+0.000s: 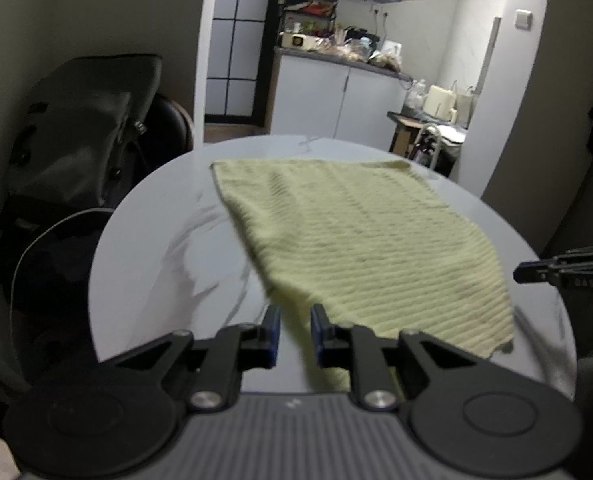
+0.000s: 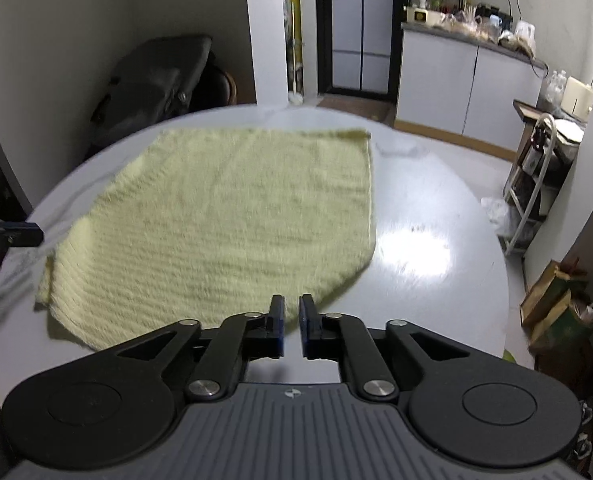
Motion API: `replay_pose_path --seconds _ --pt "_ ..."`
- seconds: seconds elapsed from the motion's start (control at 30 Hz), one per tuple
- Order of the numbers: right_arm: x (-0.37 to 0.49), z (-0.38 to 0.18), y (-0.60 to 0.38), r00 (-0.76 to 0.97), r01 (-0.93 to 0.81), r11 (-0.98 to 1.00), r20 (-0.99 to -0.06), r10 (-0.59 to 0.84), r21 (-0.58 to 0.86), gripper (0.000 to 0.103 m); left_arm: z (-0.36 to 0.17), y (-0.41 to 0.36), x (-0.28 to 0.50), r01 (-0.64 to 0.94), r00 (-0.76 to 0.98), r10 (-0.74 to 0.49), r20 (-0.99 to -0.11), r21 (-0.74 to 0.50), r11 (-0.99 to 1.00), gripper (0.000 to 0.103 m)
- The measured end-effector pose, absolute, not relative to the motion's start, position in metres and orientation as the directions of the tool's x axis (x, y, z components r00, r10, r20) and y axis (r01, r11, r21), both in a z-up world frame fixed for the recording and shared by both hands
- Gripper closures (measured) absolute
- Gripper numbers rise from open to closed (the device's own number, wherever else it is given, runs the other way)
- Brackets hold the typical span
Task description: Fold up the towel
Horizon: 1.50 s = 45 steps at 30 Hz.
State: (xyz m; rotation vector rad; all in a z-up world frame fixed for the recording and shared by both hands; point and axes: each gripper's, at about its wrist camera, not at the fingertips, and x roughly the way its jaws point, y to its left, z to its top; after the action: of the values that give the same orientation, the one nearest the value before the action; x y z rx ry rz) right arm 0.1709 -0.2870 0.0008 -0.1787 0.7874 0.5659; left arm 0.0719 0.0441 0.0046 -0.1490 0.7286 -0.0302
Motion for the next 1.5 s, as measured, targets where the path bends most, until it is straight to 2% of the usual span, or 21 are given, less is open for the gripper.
replay_pose_path --seconds 0.03,0.17,0.3,0.33,0.4,0.43,0.5,0.6,0.8,0.93,1.07,1.3,1.43,1.5 --pt "0.171 -0.001 -0.286 0.561 -0.546 0.836 -0.716 0.416 0.058 0.068 0.004 0.043 0.071 -0.018 0.742 -0.085 -0.665 -0.147 0.989 0.084" --pt "0.167 -0.006 -0.283 0.539 -0.564 0.823 -0.722 0.434 0.074 0.06 -0.002 0.037 0.071 0.023 0.726 -0.119 -0.677 -0.149 0.989 0.066" --pt "0.164 -0.012 -0.275 0.526 -0.575 0.815 -0.732 0.434 0.069 0.059 -0.013 0.027 0.076 0.052 0.702 -0.141 -0.699 -0.146 0.988 0.065" --pt "0.163 -0.013 -0.273 0.526 -0.581 0.812 -0.731 0.435 0.065 0.059 -0.015 0.024 0.077 0.057 0.701 -0.143 -0.699 -0.145 0.988 0.066" --pt "0.16 -0.016 -0.271 0.528 -0.592 0.804 -0.726 0.44 0.056 0.063 -0.016 0.022 0.077 0.062 0.705 -0.144 -0.694 -0.143 0.988 0.091" --pt "0.159 -0.017 -0.27 0.529 -0.598 0.8 -0.724 0.442 0.052 0.07 -0.016 0.022 0.077 0.067 0.703 -0.151 -0.695 -0.147 0.987 0.099" --pt "0.159 -0.017 -0.27 0.529 -0.601 0.797 -0.72 0.449 0.055 0.082 -0.014 0.023 0.076 0.07 0.708 -0.149 -0.69 -0.142 0.987 0.099" --pt "0.16 -0.016 -0.272 0.529 -0.605 0.794 -0.714 0.458 0.061 0.091 -0.004 0.026 0.069 0.062 0.729 -0.119 -0.674 -0.108 0.992 0.099" --pt "0.159 -0.015 -0.273 0.532 -0.616 0.785 -0.698 0.479 0.069 0.096 0.018 0.023 0.066 0.075 0.769 -0.123 -0.627 -0.103 0.992 0.099" --pt "0.158 -0.014 -0.275 0.532 -0.618 0.782 -0.693 0.487 0.075 0.096 0.027 0.015 0.067 0.117 0.782 -0.163 -0.601 -0.116 0.986 0.094" --pt "0.158 -0.013 -0.278 0.533 -0.621 0.78 -0.688 0.493 0.079 0.096 0.023 0.006 0.066 0.144 0.774 -0.174 -0.609 -0.099 0.985 0.083" --pt "0.159 -0.013 -0.277 0.533 -0.617 0.783 -0.69 0.491 0.08 0.096 0.007 0.012 0.065 0.096 0.741 -0.121 -0.66 -0.074 0.993 0.08" --pt "0.16 -0.012 -0.277 0.53 -0.603 0.792 -0.696 0.485 0.093 0.095 0.004 0.025 0.058 0.048 0.739 -0.077 -0.67 -0.061 0.997 0.067" --pt "0.16 -0.012 -0.276 0.53 -0.601 0.794 -0.695 0.485 0.095 0.094 0.003 0.031 0.054 0.031 0.735 -0.068 -0.675 -0.068 0.997 0.066"
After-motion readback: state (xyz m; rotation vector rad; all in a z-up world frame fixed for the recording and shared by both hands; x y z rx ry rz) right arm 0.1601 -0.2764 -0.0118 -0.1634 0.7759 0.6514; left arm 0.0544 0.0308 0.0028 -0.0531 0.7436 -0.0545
